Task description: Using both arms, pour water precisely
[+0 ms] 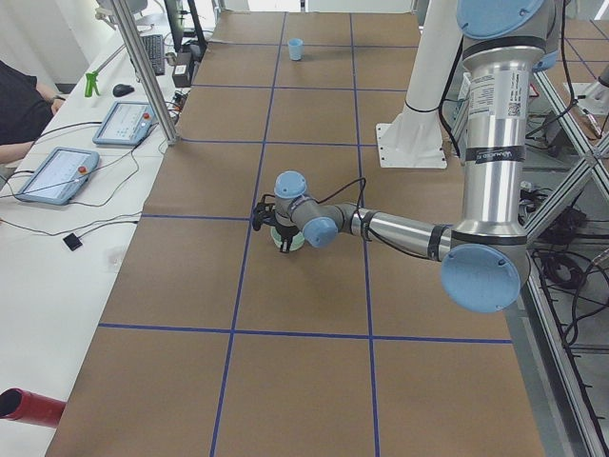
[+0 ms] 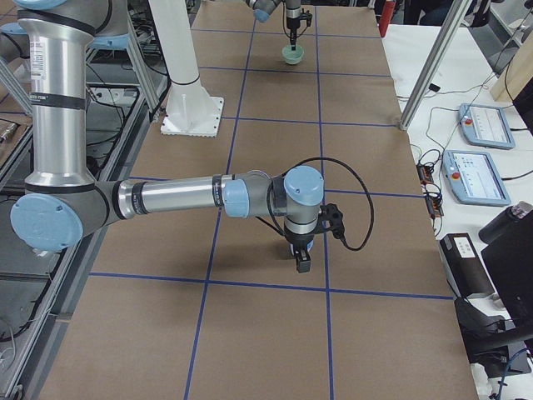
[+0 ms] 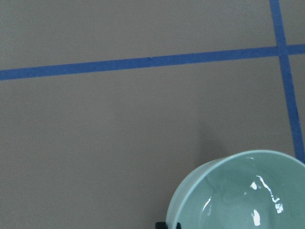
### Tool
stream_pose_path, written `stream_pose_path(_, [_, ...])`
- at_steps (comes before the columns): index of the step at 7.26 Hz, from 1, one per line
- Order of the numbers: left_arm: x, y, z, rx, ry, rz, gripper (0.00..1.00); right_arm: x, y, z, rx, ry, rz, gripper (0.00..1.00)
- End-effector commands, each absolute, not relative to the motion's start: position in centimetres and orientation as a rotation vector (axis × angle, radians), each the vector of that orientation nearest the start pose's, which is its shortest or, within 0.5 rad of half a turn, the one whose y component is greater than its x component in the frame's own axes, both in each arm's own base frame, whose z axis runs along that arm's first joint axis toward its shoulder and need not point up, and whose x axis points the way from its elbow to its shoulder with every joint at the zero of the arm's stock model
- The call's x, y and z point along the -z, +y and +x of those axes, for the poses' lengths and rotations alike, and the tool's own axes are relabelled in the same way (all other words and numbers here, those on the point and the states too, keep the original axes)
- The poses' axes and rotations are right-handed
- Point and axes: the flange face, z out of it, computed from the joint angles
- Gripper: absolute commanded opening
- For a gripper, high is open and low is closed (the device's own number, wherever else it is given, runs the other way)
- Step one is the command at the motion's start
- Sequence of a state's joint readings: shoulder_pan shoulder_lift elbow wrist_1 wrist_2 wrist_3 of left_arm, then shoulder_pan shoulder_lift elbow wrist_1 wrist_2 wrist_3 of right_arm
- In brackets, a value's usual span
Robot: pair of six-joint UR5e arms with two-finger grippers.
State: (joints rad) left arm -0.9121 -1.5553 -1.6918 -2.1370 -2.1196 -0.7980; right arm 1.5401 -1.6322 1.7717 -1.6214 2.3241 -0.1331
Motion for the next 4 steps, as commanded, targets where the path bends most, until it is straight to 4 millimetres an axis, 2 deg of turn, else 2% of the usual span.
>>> stream_pose_path(1, [-55.0, -45.7, 25.1, -0.059, 0.831, 0.143, 0.90, -59.2, -47.0, 5.0, 0.192, -0.754, 0.130, 1.00])
stream_pose_path(2, [-54.8, -45.6, 24.8, -0.064, 0.841, 0.159, 1.00, -59.2, -46.8, 4.9, 0.192, -0.768, 0.129, 1.00])
stream_pose_path(3, [-54.0, -45.9, 24.8, -0.071, 0.854, 0.164, 1.00, -59.2, -46.7, 4.8, 0.192, -0.791, 0.128, 1.00])
stream_pose_path(4, [-53.7, -47.3, 22.3, -0.029, 0.861, 0.166, 1.00, -59.1, -46.7, 4.8, 0.192, -0.793, 0.128, 1.00])
